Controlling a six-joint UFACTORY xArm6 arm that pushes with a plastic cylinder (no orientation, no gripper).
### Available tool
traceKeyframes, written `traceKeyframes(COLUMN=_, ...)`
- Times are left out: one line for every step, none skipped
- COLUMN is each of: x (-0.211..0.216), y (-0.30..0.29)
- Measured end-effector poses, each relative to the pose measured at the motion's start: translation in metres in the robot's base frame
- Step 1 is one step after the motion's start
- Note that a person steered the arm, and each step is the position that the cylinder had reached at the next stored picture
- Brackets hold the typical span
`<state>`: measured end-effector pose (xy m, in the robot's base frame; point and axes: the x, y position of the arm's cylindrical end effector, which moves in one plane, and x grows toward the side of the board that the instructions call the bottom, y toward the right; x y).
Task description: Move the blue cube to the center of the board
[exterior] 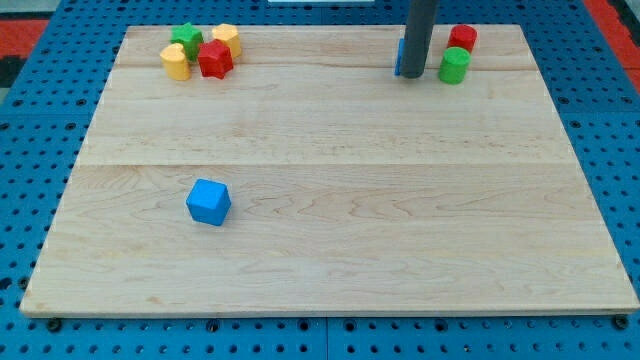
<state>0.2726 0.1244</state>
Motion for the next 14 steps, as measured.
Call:
traceKeyframes(x=-0.023, y=-0.008)
traceKeyframes(x=0.053, y=-0.035)
traceKeyframes(x=0.204, y=-0.057)
traceKeyframes(x=0.301, y=-0.149)
traceKeyframes(x=0.26, y=-0.216)
traceKeyframes(x=0.209, y=-0.224)
traceKeyframes(x=0.246, y=-0.202)
traceKeyframes(x=0.272, y=-0.263)
traceKeyframes(x=0.201, y=-0.261)
traceKeyframes(x=0.151, y=-0.183)
traceKeyframes(x=0.066, y=-0.182)
traceKeyframes(x=0.136, y=-0.185)
traceKeyframes(x=0.15, y=-0.253)
traceKeyframes(x=0.091, y=-0.257)
